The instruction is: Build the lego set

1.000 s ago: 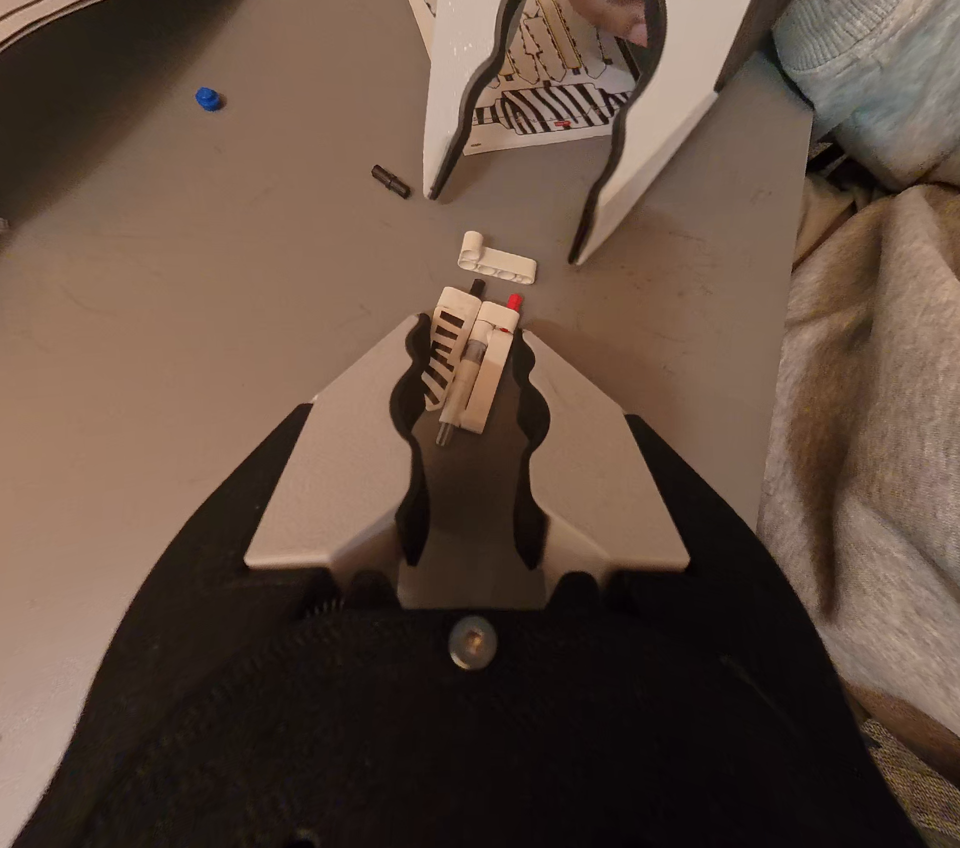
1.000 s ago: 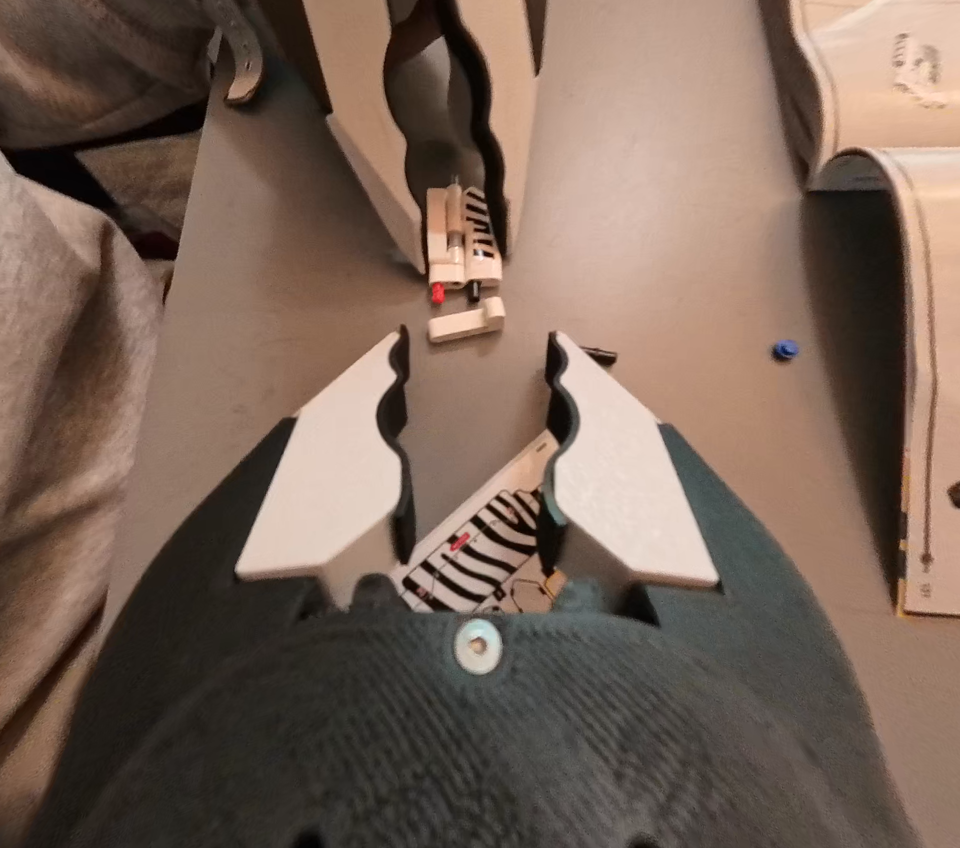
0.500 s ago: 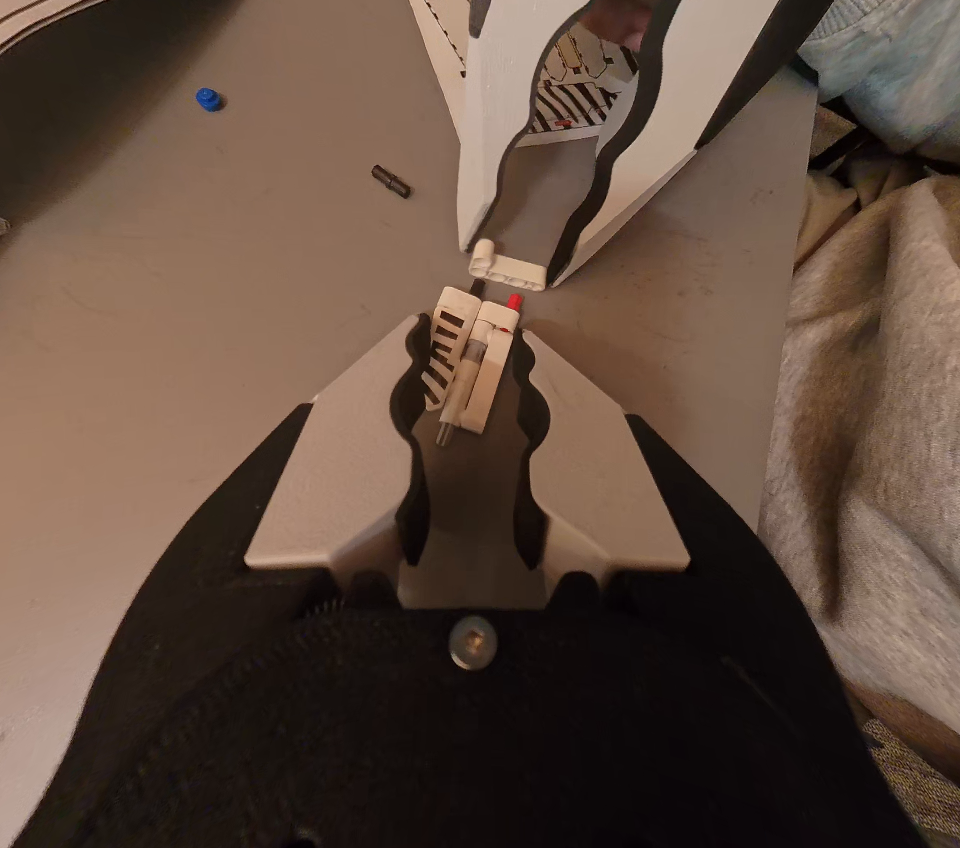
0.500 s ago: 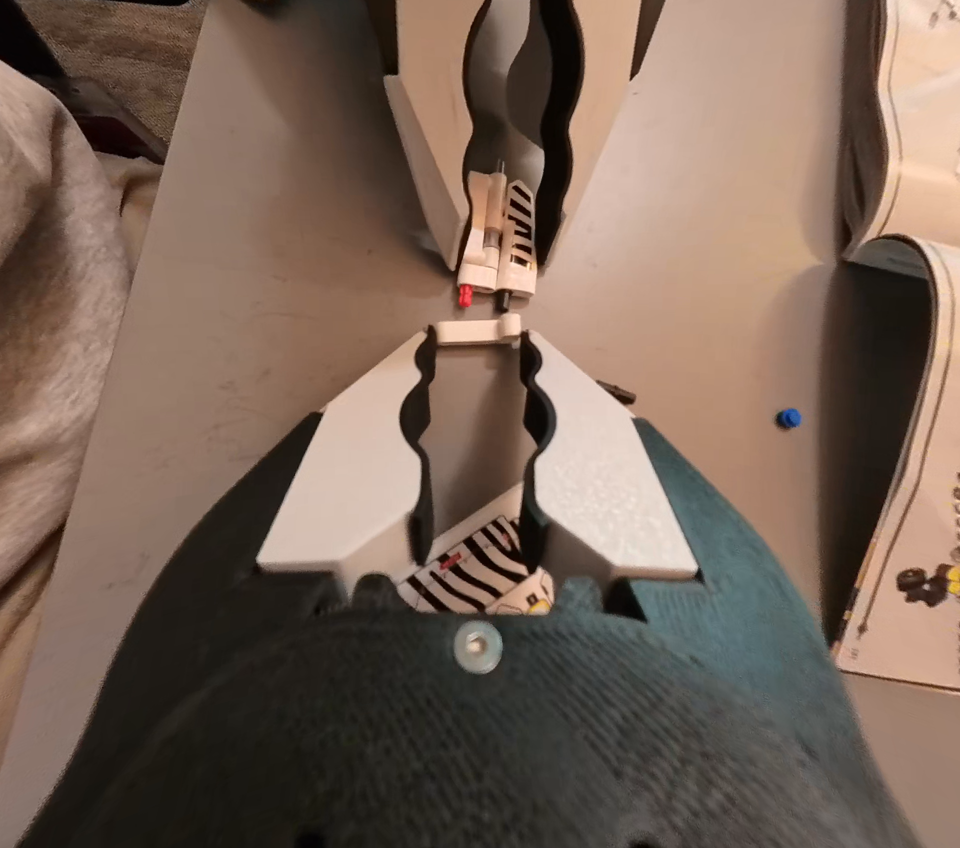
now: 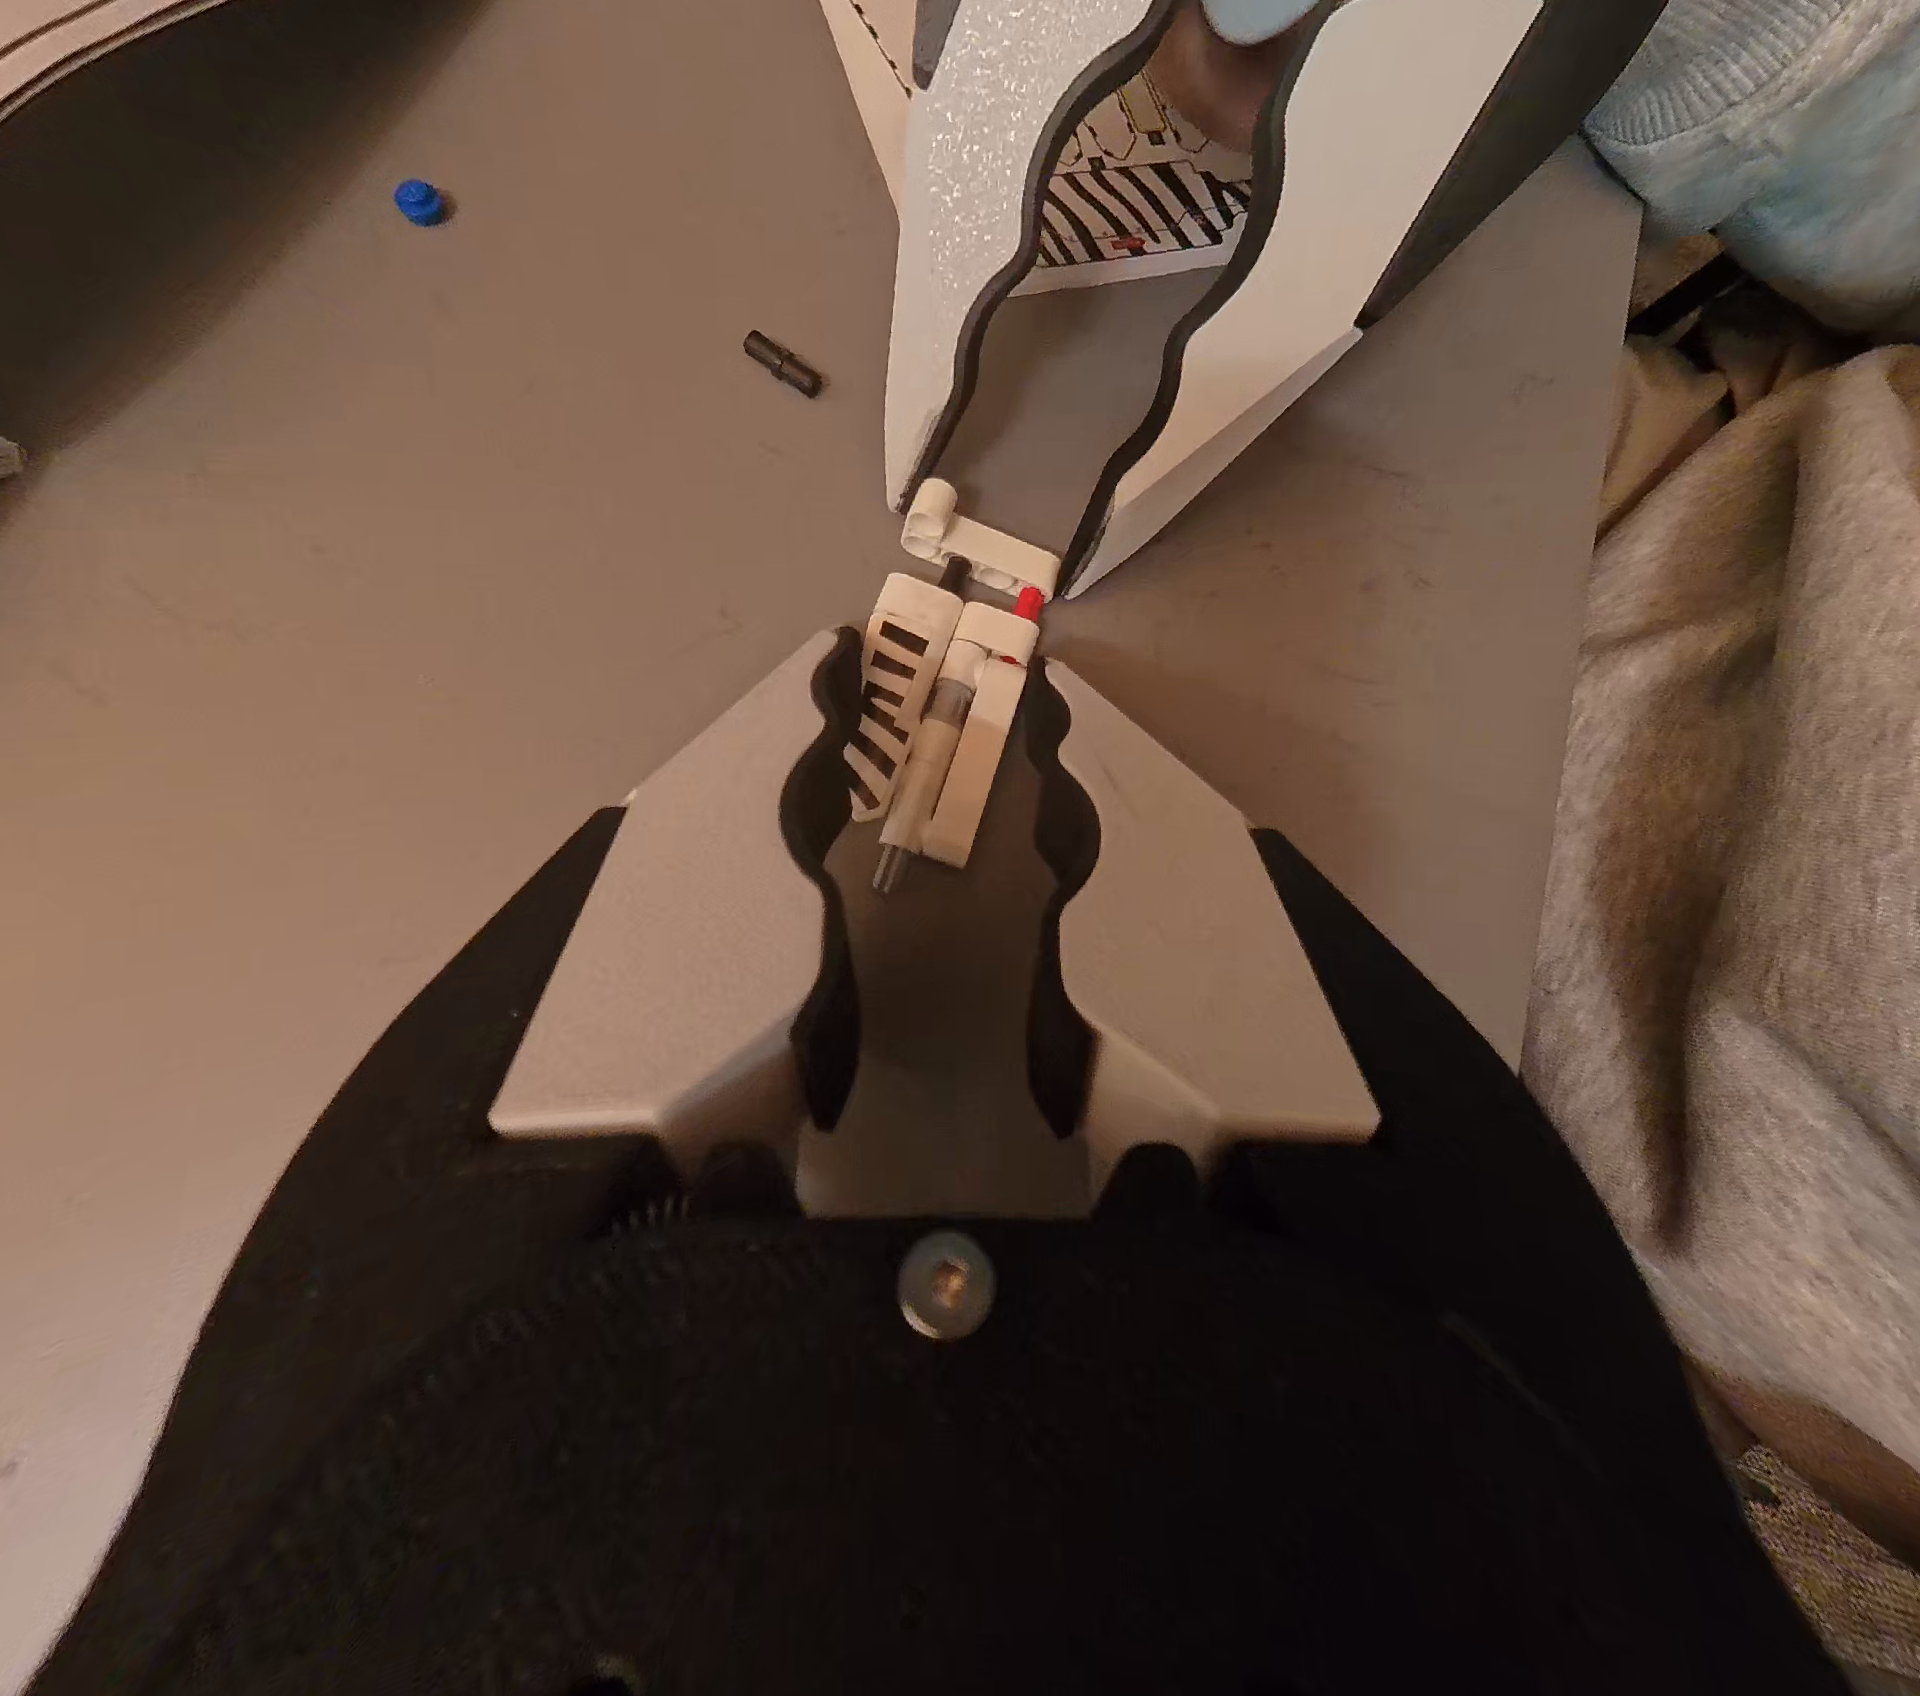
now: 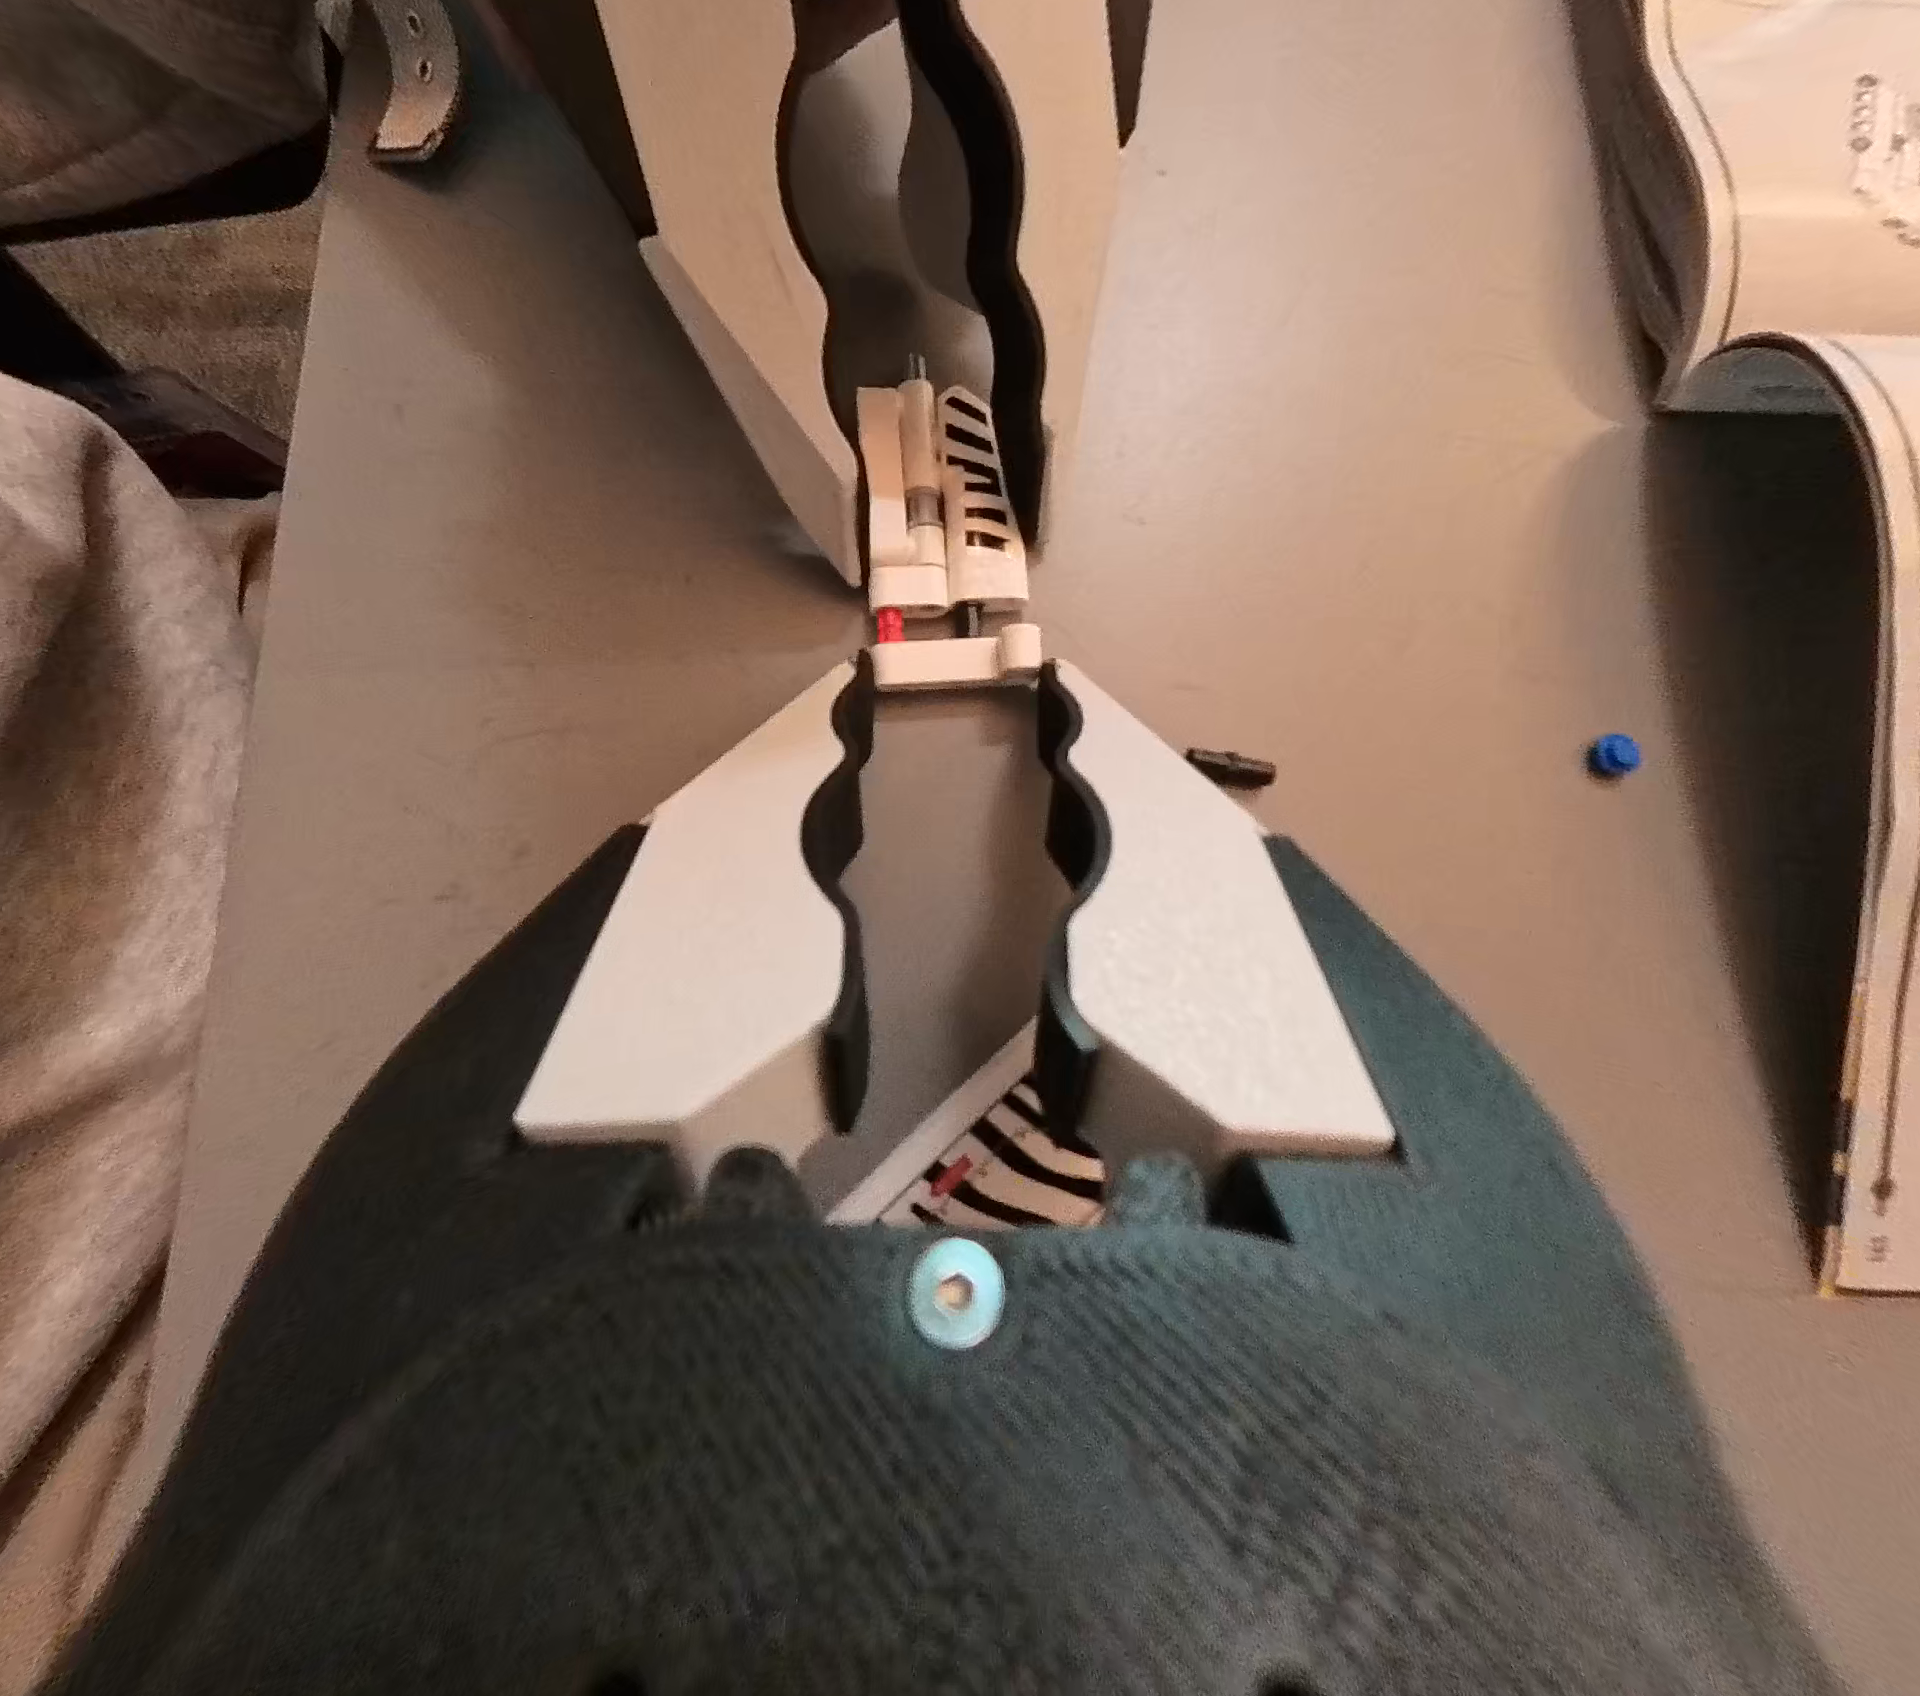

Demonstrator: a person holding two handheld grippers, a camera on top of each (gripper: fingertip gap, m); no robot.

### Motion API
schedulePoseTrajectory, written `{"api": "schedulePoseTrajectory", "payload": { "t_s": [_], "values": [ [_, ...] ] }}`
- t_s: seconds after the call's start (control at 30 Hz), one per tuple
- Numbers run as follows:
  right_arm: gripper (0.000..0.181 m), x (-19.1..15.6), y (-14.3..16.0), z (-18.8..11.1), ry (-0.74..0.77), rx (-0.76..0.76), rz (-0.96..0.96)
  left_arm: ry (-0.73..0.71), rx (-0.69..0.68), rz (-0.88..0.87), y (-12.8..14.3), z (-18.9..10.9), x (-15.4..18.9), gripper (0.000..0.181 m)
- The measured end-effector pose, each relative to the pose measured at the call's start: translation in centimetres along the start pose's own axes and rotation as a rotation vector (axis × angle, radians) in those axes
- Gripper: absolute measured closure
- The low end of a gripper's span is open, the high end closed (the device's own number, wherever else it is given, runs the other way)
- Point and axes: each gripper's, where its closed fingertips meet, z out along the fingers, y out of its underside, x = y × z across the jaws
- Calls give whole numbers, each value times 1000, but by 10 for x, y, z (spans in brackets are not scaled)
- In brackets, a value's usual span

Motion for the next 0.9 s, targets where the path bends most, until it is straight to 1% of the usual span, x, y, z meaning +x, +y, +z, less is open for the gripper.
{"api": "schedulePoseTrajectory", "payload": {
  "t_s": [0.43,0.9],
  "values": [
    [151,0,0,1,-22,12,24,-10,-4,7,0,1,0,150],
    [151,1,-1,2,-74,-1,-26,-21,-6,19,1,1,0,150]
  ]
}}
